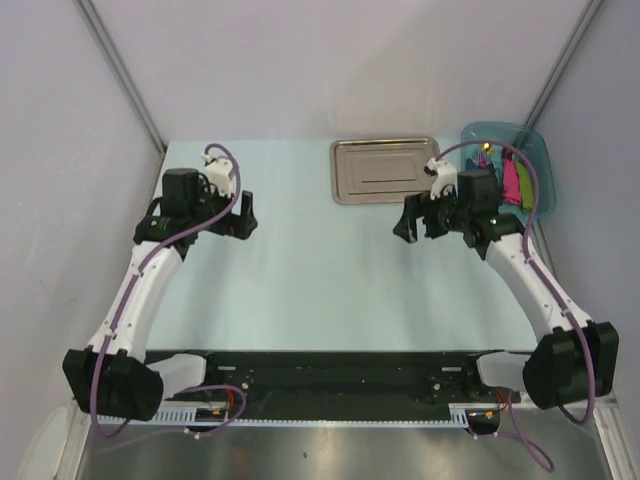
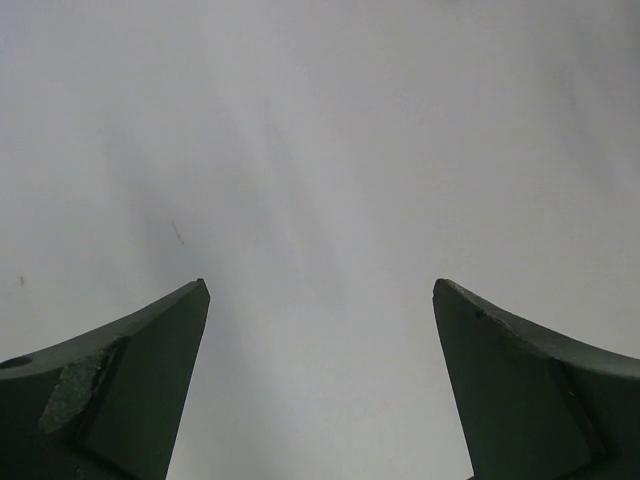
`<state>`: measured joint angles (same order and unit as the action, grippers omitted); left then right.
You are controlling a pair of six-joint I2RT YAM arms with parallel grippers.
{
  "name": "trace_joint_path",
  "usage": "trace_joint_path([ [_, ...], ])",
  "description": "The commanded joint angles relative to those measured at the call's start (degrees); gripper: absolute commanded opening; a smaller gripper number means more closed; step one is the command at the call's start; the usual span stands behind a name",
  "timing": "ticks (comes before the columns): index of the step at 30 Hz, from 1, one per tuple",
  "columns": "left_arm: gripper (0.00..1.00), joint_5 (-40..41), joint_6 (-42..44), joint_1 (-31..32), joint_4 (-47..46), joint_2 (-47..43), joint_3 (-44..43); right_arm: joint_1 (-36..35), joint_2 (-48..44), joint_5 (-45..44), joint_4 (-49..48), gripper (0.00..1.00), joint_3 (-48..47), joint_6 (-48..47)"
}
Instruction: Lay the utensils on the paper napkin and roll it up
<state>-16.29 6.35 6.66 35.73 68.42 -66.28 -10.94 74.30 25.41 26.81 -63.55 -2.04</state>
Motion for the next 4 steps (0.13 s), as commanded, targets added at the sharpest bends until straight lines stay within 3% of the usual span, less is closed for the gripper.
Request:
trace_joint_path([
  [1,1.00,6.62,3.40,1.08,-2.15,-4.61,5.36,-1.36,-7.84,-4.49,-5.63,1.00,4.48,0.03],
  [4,1.00,8.12,3.76,1.25,-3.46,-6.28,6.69,-1.19,-9.43,-6.25,-5.01,1.00,4.23,-2.16],
])
